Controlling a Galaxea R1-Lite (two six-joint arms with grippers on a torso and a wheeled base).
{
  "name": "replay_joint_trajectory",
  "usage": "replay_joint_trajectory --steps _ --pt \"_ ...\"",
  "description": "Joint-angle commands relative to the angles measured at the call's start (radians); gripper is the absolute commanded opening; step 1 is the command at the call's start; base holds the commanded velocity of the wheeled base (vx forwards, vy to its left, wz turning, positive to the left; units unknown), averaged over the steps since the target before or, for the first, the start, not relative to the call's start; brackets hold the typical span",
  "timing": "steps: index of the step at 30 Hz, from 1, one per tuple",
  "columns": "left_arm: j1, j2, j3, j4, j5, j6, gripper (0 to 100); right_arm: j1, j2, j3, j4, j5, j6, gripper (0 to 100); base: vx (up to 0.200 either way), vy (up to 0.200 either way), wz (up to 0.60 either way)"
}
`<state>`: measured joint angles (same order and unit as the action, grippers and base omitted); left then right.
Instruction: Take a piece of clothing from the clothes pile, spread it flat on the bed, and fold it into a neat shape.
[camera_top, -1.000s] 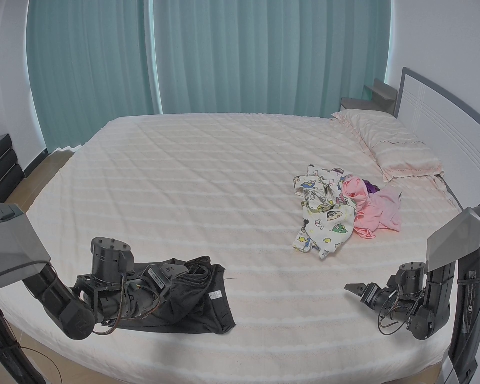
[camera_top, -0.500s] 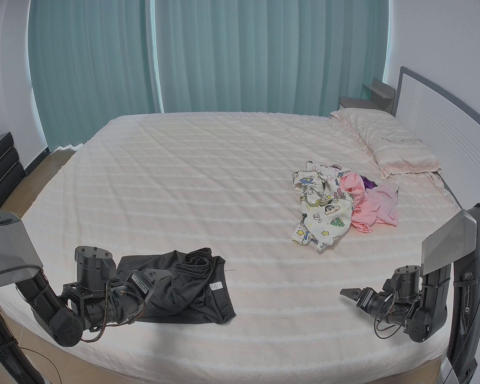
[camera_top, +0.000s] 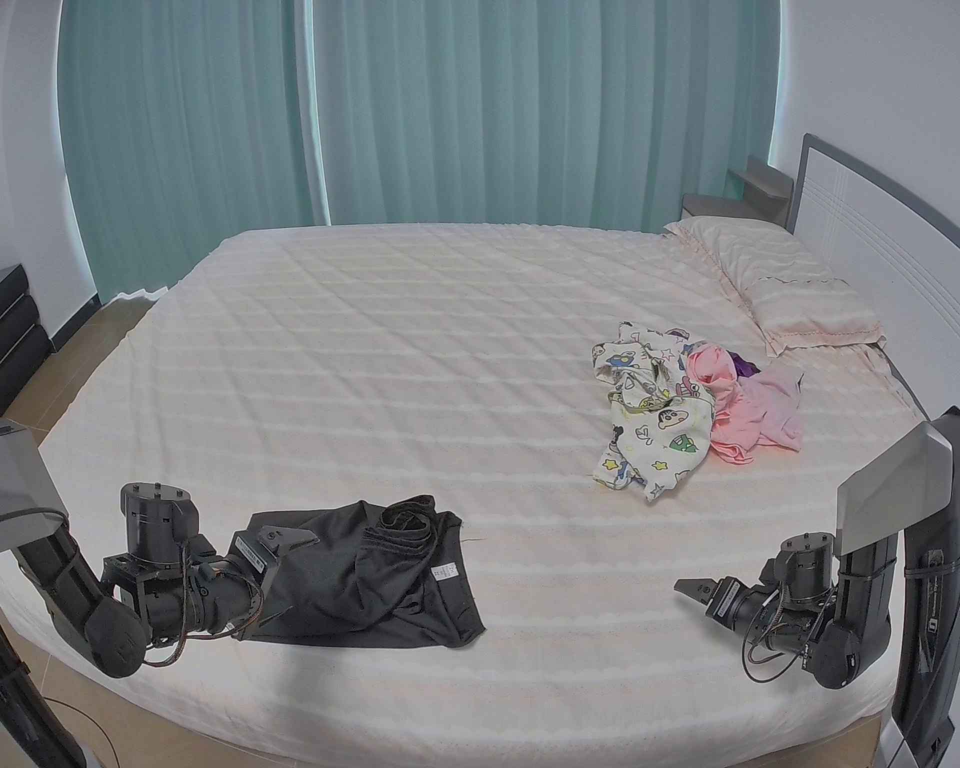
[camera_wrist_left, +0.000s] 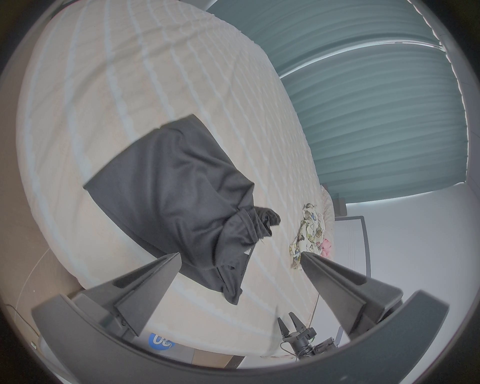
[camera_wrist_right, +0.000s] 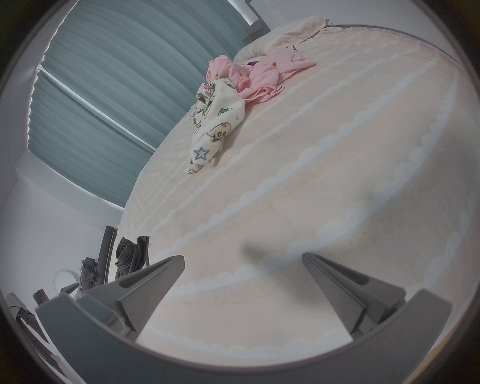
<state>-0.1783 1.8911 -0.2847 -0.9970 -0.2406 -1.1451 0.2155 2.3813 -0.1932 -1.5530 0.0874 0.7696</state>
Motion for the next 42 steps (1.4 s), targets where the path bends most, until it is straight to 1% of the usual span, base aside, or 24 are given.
replay_joint_trajectory --steps 1,3,7,15,17,20,21,22,24,26,28,30,31,34,37,38,42 --pt "0.008 0.003 -0.001 0.0 0.0 -0.001 100 0.019 -0.007 0.0 -0.013 -0.006 0.0 100 0.0 0.2 0.0" --pt "0.01 0.008 -0.002 0.0 -0.002 -0.001 100 0.038 -0.007 0.0 -0.013 -0.023 0.002 100 0.0 0.2 0.0" --pt "0.01 0.022 -0.005 0.0 -0.002 -0.001 100 0.048 -0.013 0.0 -0.013 -0.034 0.002 100 0.0 0.2 0.0" --pt "0.02 0.051 -0.013 -0.002 -0.002 -0.001 100 0.081 -0.062 0.012 -0.013 -0.038 0.004 100 0.0 0.2 0.0" --pt "0.028 0.059 -0.014 -0.002 -0.012 0.001 100 0.104 -0.082 0.011 -0.012 -0.054 0.008 100 0.0 0.2 0.0" --pt "0.062 0.075 -0.022 -0.006 -0.058 0.004 100 0.15 -0.103 -0.005 -0.01 -0.1 0.0 100 0.0 0.2 0.0" --pt "0.062 0.075 -0.022 -0.006 -0.058 0.004 100 0.15 -0.103 -0.005 -0.01 -0.1 0.0 100 0.0 0.2 0.0" --pt "0.079 0.083 -0.025 -0.009 -0.081 0.005 100 0.191 -0.105 -0.032 -0.007 -0.126 -0.004 100 0.0 0.2 0.0" --pt "0.079 0.085 -0.024 -0.014 -0.083 0.005 100 0.229 -0.108 -0.061 0.01 -0.138 -0.013 100 0.0 0.2 0.0" --pt "0.079 0.086 -0.021 -0.017 -0.085 0.005 100 0.252 -0.111 -0.094 0.053 -0.143 -0.038 100 0.0 0.2 0.0" --pt "0.079 0.092 -0.021 -0.017 -0.086 0.007 100 0.271 -0.117 -0.155 0.134 -0.163 -0.09 100 0.0 0.2 0.0" --pt "0.079 0.094 -0.021 -0.017 -0.086 0.007 100 0.271 -0.119 -0.164 0.145 -0.169 -0.098 100 0.0 0.2 0.0" --pt "0.077 0.103 -0.022 -0.017 -0.086 0.01 100 0.297 -0.125 -0.256 0.231 -0.229 -0.121 100 0.0 0.2 0.0" --pt "0.077 0.112 -0.024 -0.017 -0.086 0.01 100 0.338 -0.122 -0.339 0.317 -0.256 -0.135 100 0.0 0.2 0.0" --pt "0.074 0.12 -0.024 -0.018 -0.086 0.011 100 0.352 -0.122 -0.396 0.381 -0.256 -0.159 100 0.0 0.0 0.0" --pt "0.072 0.125 -0.024 -0.018 -0.085 0.013 100 0.358 -0.122 -0.434 0.422 -0.258 -0.181 100 0.0 0.0 0.0" --pt "0.071 0.131 -0.022 -0.018 -0.085 0.042 100 0.372 -0.113 -0.523 0.505 -0.261 -0.256 100 0.0 0.0 0.0"
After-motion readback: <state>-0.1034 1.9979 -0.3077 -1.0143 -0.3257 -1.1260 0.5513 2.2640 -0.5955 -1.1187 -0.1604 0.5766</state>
